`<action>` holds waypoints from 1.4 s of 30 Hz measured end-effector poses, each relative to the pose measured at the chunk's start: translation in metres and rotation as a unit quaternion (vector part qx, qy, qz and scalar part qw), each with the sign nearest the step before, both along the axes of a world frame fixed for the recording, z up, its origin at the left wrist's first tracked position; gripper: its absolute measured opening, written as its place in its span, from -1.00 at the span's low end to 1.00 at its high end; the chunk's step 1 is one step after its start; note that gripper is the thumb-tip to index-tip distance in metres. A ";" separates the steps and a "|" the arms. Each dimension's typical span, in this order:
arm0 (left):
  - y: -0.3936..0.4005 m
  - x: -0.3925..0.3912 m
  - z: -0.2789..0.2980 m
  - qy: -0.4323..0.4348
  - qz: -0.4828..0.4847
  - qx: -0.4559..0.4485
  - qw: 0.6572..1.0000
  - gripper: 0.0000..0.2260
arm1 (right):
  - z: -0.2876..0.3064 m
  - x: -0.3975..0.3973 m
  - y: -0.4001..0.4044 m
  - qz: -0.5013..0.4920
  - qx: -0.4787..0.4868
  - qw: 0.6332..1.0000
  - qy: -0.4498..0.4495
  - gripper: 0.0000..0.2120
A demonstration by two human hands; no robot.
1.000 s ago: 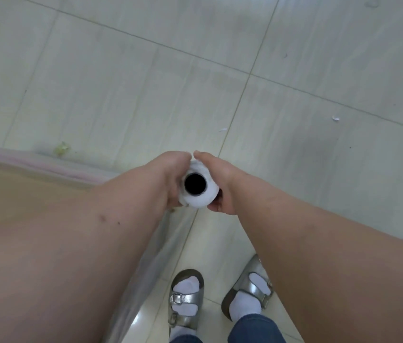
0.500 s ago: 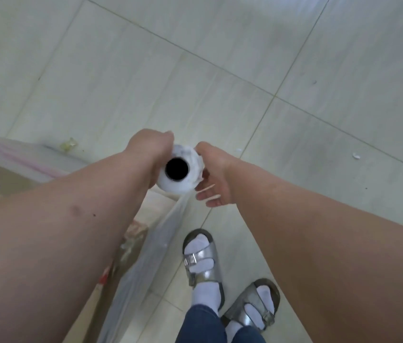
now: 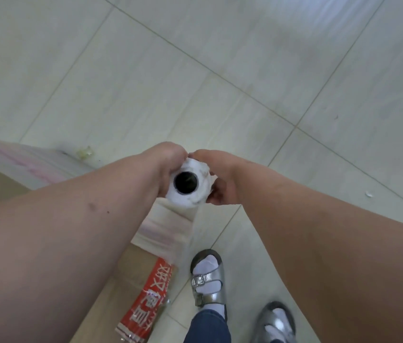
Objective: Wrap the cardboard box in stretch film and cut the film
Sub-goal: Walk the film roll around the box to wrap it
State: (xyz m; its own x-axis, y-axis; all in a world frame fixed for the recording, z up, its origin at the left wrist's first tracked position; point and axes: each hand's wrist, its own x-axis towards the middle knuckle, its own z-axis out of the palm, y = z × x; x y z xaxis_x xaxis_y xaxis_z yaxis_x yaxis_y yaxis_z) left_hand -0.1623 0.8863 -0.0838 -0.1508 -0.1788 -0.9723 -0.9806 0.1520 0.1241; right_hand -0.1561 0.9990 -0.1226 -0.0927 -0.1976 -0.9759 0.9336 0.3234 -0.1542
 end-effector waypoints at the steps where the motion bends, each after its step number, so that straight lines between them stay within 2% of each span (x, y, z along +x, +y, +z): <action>1: -0.007 -0.006 0.000 0.008 0.007 -0.002 1.000 -0.74 | 0.000 -0.005 -0.005 -0.010 -0.010 1.000 -0.009 -0.80; 4: -0.025 -0.023 -0.007 0.044 0.017 -0.056 0.997 -0.84 | -0.004 -0.016 -0.015 -0.053 -0.022 0.998 -0.006 -0.81; 7: -0.039 -0.025 -0.018 0.070 0.050 -0.097 0.992 -0.83 | -0.007 -0.030 -0.019 -0.020 0.032 0.999 0.013 -0.79; 11: -0.050 -0.012 -0.025 -0.025 0.192 -0.021 0.981 -0.92 | -0.008 -0.051 -0.027 0.073 0.063 0.995 0.026 -0.63; 14: -0.049 -0.011 -0.028 -0.090 0.290 0.070 0.950 -0.67 | -0.007 -0.059 -0.030 0.134 0.027 0.990 0.036 -0.58; 16: -0.042 -0.014 -0.019 -0.082 0.326 0.097 0.937 -0.69 | -0.003 -0.063 -0.031 0.146 0.009 0.988 0.043 -0.65; 19: -0.036 -0.022 -0.006 -0.040 0.304 0.046 0.951 -0.79 | 0.000 -0.070 -0.035 0.154 -0.018 0.987 0.035 -0.77; 21: -0.038 -0.027 0.001 -0.006 0.318 0.021 0.948 -0.79 | 0.002 -0.074 -0.041 0.149 -0.036 0.988 0.010 -0.74; 23: -0.046 -0.026 -0.007 0.056 0.247 -0.060 0.966 -0.78 | 0.001 -0.078 -0.047 0.110 -0.049 0.993 -0.008 -0.76; 25: -0.054 -0.024 -0.013 0.115 0.210 -0.127 0.963 -0.76 | 0.001 -0.084 -0.052 0.067 -0.043 0.997 -0.012 -0.78; 26: -0.057 -0.022 -0.015 0.128 0.232 -0.132 0.955 -0.77 | 0.000 -0.088 -0.054 0.060 -0.038 0.997 -0.012 -0.78; 29: -0.065 -0.016 -0.025 0.089 0.349 -0.122 0.925 -0.76 | 0.002 -0.098 -0.061 0.130 0.002 0.991 0.012 -0.77; 32: -0.065 -0.009 -0.027 0.008 0.423 -0.034 0.905 -0.61 | 0.010 -0.108 -0.065 0.219 0.033 0.974 0.049 -0.88; 34: -0.061 -0.008 -0.026 -0.005 0.452 0.021 0.892 -0.61 | 0.015 -0.113 -0.070 0.253 0.029 0.965 0.068 -0.86; 36: -0.056 -0.011 -0.025 -0.009 0.442 0.052 0.895 -0.61 | 0.016 -0.117 -0.073 0.299 0.017 0.950 0.086 -0.77; 39: -0.050 -0.020 -0.025 -0.017 0.380 0.042 0.924 -0.57 | 0.015 -0.126 -0.073 0.392 0.013 0.912 0.123 -0.55; 42: -0.046 -0.027 -0.031 -0.033 0.370 0.010 0.929 -0.61 | 0.018 -0.143 -0.065 0.447 0.011 0.892 0.068 -0.56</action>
